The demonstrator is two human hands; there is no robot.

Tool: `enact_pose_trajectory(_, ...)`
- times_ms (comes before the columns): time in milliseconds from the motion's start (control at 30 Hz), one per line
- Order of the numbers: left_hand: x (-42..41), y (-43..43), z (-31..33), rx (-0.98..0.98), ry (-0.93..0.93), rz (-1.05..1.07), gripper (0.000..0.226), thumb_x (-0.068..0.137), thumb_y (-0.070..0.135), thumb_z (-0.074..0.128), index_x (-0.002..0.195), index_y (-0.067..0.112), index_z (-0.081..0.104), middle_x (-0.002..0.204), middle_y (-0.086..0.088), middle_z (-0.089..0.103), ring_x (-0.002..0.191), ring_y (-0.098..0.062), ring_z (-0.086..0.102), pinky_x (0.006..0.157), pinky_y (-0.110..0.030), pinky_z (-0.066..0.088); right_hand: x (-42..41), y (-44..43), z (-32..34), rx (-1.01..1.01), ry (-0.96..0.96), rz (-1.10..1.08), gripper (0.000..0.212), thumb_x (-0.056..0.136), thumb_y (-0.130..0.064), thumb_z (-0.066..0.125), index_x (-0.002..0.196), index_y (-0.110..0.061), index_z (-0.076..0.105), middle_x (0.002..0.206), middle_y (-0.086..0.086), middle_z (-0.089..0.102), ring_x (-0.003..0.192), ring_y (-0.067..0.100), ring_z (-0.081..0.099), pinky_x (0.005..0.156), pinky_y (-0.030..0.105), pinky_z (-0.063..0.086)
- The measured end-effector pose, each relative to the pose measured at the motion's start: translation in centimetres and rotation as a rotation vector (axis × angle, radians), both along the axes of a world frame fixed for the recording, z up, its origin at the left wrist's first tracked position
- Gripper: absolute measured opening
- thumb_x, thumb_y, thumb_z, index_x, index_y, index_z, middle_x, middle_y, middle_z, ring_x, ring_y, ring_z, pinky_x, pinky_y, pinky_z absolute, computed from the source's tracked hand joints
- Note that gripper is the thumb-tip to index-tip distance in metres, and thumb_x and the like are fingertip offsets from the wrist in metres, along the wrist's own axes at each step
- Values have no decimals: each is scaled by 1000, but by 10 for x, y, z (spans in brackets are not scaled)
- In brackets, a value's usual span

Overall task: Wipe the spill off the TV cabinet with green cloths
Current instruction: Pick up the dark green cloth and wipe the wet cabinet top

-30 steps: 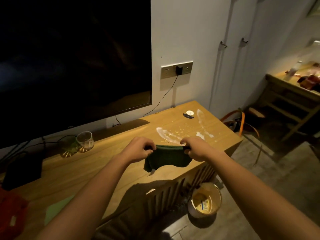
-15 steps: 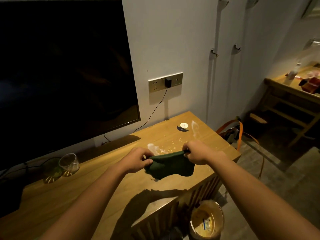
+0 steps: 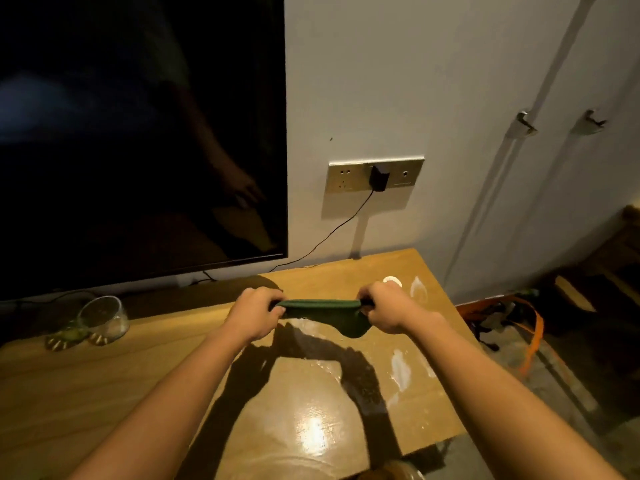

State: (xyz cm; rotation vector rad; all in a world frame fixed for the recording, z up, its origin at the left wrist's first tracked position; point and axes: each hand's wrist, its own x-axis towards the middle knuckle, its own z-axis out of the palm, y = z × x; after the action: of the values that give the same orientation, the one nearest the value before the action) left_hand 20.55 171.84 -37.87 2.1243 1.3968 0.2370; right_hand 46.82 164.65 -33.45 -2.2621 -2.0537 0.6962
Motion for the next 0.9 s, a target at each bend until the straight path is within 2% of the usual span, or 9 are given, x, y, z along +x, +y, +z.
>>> enact_pose_trajectory(167, 2, 28, -22, -115, -262, 299, 21, 91, 21, 67, 106, 34, 72, 90, 10, 71, 65, -8, 67, 50, -22, 53, 2, 64, -21, 84, 73, -15, 20, 90, -8, 58, 99, -24, 65, 93, 2, 63, 82, 20, 59, 65, 31, 49)
enact_pose_trajectory(267, 5, 41, -43, -216, -427, 493, 20, 89, 15, 69, 104, 27, 75, 93, 7, 74, 76, -10, 70, 70, -35, 62, 0, 99, -36, 107, 113, -30, 17, 91, -9, 58, 99, -23, 66, 94, 2, 63, 88, 23, 59, 75, 38, 55)
enact_pose_trajectory(367, 11, 54, -65, -292, -555, 668, 21, 88, 11, 69, 99, 29, 75, 95, 5, 74, 85, -15, 70, 80, -40, 61, 0, 129, -52, 105, 157, -26, 15, 92, -12, 59, 97, -25, 63, 90, -2, 60, 88, 20, 59, 75, 32, 52)
enact_pose_trajectory(467, 14, 72, -79, -238, -631, 771, 24, 87, 13, 71, 95, 35, 75, 93, 10, 73, 89, -12, 69, 82, -34, 59, 1, 155, -69, 141, 195, -18, 17, 94, -15, 58, 108, -21, 66, 97, 1, 64, 95, 22, 61, 82, 37, 54)
enact_pose_trajectory(567, 11, 82, -91, -131, -642, 796, 29, 86, 17, 72, 88, 46, 73, 85, 15, 74, 79, -3, 68, 68, -24, 54, -2, 171, -91, 184, 236, 1, 21, 95, -15, 58, 113, -22, 65, 102, 3, 67, 95, 20, 61, 86, 40, 55)
enact_pose_trajectory(633, 7, 81, -105, -107, -632, 786, 26, 87, 16, 72, 97, 40, 74, 90, 18, 74, 83, 1, 68, 76, -24, 56, -5, 175, -110, 207, 239, 8, 21, 95, -16, 59, 113, -23, 65, 102, 1, 66, 94, 18, 61, 85, 39, 55)
enact_pose_trajectory(733, 1, 69, -133, -104, -468, 756, 27, 89, 17, 70, 114, 26, 72, 103, 10, 72, 87, 2, 66, 80, -20, 53, -11, 170, -146, 168, 213, 62, 17, 93, -19, 60, 109, -23, 64, 100, 0, 65, 93, 19, 59, 82, 39, 54)
enact_pose_trajectory(800, -1, 55, -154, -102, -215, 646, 25, 91, 19, 65, 116, 24, 69, 107, 4, 71, 91, -7, 64, 80, -23, 50, -14, 160, -170, 70, 168, 130, 15, 92, -21, 59, 107, -20, 62, 103, 3, 64, 94, 22, 59, 83, 42, 53)
enact_pose_trajectory(900, 5, 33, -179, -10, 154, 400, 30, 92, 17, 60, 122, 19, 62, 125, 1, 61, 114, -20, 56, 96, -33, 47, -20, 145, -198, -24, 121, 207, 13, 89, -21, 59, 102, -20, 60, 104, 6, 63, 95, 27, 60, 83, 46, 53)
